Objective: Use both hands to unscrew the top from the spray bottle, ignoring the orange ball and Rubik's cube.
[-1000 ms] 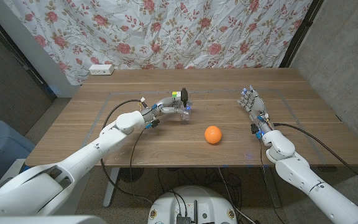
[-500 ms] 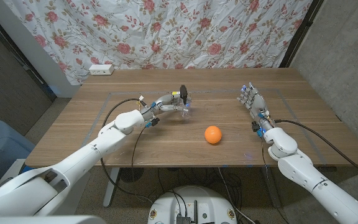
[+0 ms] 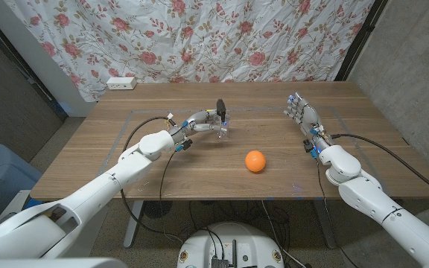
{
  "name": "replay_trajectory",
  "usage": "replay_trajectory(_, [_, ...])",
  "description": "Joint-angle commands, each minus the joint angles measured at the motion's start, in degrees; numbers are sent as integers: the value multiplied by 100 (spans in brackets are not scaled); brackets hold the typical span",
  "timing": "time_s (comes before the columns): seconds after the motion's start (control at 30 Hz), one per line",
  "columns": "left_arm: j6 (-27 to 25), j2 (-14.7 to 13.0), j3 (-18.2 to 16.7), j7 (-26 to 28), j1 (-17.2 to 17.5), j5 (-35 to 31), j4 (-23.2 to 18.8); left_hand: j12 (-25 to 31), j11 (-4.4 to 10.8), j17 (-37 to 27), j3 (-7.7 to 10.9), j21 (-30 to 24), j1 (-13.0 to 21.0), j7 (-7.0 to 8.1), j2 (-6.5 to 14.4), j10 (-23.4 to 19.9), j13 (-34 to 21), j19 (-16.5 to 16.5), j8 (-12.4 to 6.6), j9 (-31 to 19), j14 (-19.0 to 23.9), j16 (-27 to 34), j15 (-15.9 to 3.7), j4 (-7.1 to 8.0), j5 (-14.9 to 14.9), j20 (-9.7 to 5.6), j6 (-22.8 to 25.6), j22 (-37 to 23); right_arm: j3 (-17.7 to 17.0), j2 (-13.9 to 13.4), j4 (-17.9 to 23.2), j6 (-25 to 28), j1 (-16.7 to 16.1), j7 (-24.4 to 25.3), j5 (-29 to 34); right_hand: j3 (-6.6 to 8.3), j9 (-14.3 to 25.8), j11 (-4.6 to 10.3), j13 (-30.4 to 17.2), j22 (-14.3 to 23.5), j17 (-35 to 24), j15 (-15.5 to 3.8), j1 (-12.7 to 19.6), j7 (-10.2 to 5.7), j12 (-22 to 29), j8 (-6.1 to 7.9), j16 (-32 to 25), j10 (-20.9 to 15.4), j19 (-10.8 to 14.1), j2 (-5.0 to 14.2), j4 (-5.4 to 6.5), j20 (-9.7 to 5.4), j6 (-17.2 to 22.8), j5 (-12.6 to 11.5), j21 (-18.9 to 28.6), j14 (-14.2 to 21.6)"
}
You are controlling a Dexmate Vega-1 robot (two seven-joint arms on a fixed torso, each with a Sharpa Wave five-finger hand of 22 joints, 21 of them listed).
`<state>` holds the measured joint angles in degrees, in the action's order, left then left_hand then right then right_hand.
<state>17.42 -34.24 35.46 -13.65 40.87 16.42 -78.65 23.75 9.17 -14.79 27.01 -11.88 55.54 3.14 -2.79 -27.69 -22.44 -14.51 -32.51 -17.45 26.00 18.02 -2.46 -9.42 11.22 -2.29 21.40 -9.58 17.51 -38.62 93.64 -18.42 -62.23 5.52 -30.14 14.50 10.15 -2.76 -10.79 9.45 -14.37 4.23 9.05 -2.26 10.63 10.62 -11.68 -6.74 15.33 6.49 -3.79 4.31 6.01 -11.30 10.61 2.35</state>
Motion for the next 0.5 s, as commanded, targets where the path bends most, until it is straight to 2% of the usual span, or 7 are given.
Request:
replay_trajectory(0.03, [-103,86,-7,196,45,-19,-139,12,-57,-28,-65,-86,25,-54,113,22,-61,-240,-50,16,-30,40,-640,-5,56,114,13,-31,-32,-342,413,281,103,7,375,26,11,-36,-10,17,-4,93,-13,-29,50,28,-38,15,23,-49,-30,16,49,-15,18,-26])
replay_trajectory(0.17, [-128,114,-4,243,48,-18,-152,-2,-113,-44,-109,-137,56,-78,157,57,-101,-455,-62,38,-73,45,-603,-12,68,258,-15,-34,-46,-407,492,317,152,-61,393,32,11,-40,-10,16,2,112,-1,-17,51,33,-38,13,27,-53,-46,41,66,-15,19,-26])
replay_trajectory(0.5, [-220,147,21,354,21,-89,-202,-25,-172,-77,-180,-213,94,-114,215,123,-155,-797,-78,71,-89,73,-571,-15,80,352,-62,-37,-108,-692,938,662,248,-86,566,52,11,-45,-11,16,19,229,36,10,61,40,-56,-8,51,-56,-96,152,100,-12,25,9])
